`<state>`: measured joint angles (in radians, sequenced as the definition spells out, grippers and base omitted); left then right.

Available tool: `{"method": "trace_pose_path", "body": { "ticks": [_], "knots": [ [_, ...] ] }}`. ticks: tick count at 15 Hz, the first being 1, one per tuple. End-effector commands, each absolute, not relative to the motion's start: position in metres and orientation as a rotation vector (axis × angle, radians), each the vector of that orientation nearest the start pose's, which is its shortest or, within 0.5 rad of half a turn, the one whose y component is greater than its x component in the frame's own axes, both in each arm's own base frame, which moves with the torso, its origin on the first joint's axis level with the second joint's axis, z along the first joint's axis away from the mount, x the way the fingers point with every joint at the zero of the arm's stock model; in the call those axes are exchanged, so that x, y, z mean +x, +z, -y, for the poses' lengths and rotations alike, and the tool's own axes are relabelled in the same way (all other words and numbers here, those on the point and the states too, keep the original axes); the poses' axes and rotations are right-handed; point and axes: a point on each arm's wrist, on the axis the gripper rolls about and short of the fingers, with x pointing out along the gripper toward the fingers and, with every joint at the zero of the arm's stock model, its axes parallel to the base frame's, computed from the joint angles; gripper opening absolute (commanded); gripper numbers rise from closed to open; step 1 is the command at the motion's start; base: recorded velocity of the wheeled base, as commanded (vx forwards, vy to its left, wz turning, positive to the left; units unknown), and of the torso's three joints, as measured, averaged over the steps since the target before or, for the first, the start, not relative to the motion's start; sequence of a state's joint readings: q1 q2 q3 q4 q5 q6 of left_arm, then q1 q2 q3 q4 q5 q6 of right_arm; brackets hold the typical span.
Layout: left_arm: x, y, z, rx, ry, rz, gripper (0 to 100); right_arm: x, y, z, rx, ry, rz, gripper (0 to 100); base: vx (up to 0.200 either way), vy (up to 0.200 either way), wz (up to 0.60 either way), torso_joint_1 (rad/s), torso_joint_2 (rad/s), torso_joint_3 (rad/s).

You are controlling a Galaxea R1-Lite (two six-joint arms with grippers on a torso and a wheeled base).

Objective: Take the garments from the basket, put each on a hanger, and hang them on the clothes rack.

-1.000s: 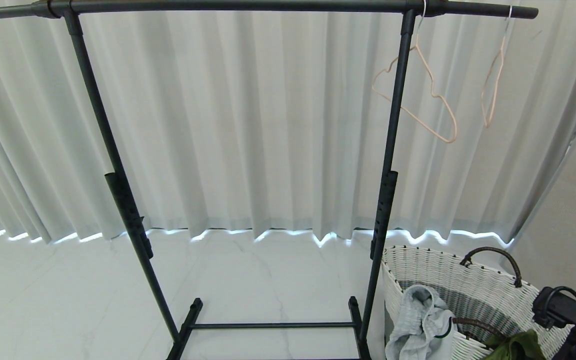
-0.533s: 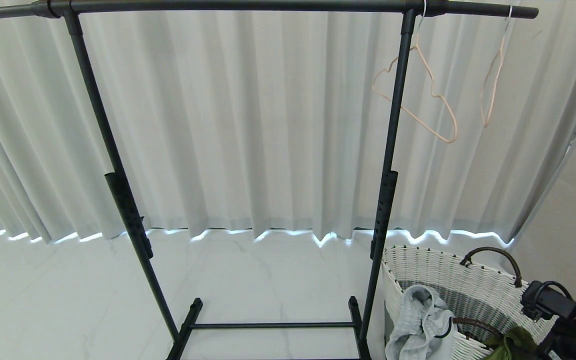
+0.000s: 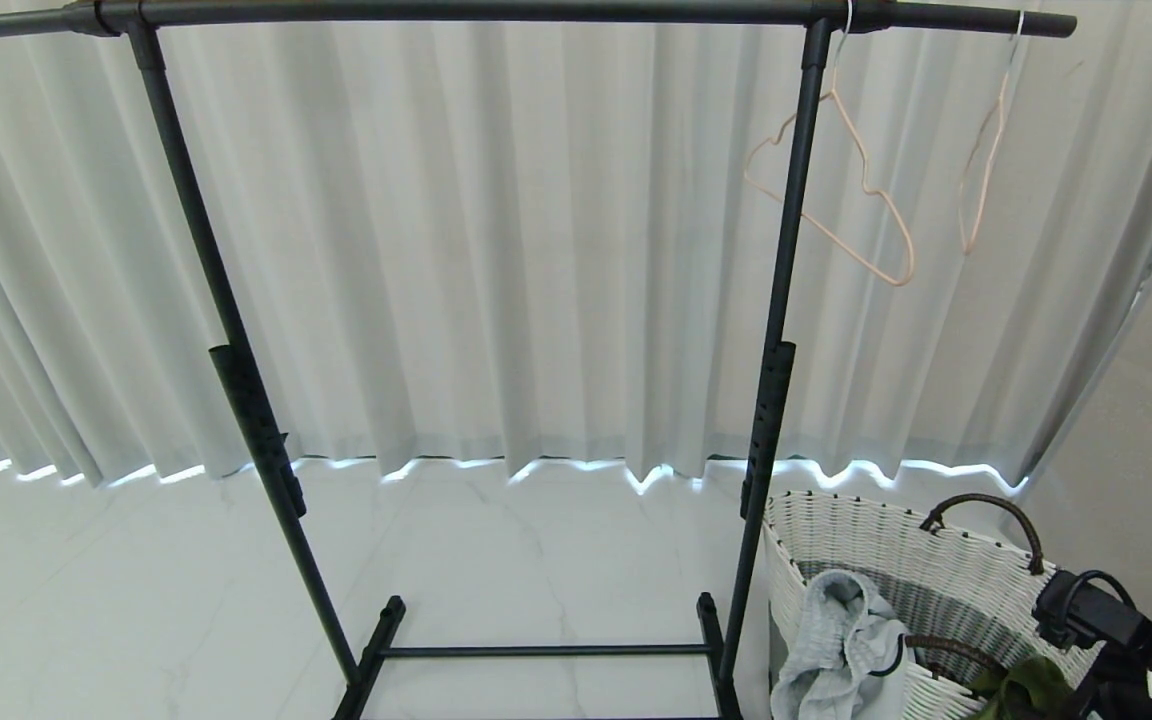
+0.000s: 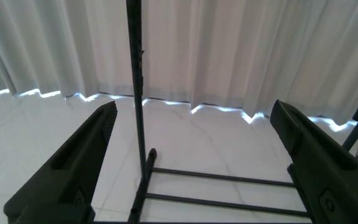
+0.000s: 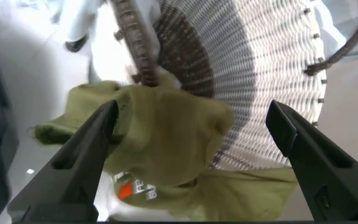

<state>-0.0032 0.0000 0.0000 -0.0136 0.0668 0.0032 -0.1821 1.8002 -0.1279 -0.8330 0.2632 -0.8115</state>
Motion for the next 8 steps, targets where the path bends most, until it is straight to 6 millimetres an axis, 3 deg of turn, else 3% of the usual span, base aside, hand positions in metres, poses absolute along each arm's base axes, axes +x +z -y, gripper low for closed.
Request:
{"method": "trace_pose_path", "body": {
  "ticks": [1,7,8],
  "knots": [
    [-0.023,0.077,-0.002,0.003,0.063,0.012,100,0.2,0.033,0.041,-0.59,0.328,-0.73,100,0.0,0.0,0.0,0.0,0.0,0.0],
    [-0.023,0.077,-0.002,0.004,0.063,0.014,100,0.204,0.018,0.049,-0.65,0.242,-0.685,100,0.0,0.0,0.0,0.0,0.0,0.0],
    [-0.023,0.077,-0.002,0.004,0.063,0.014,100,0.2,0.018,0.048,-0.651,0.246,-0.692,0,0.0,0.0,0.0,0.0,0.0,0.0]
  ]
}}
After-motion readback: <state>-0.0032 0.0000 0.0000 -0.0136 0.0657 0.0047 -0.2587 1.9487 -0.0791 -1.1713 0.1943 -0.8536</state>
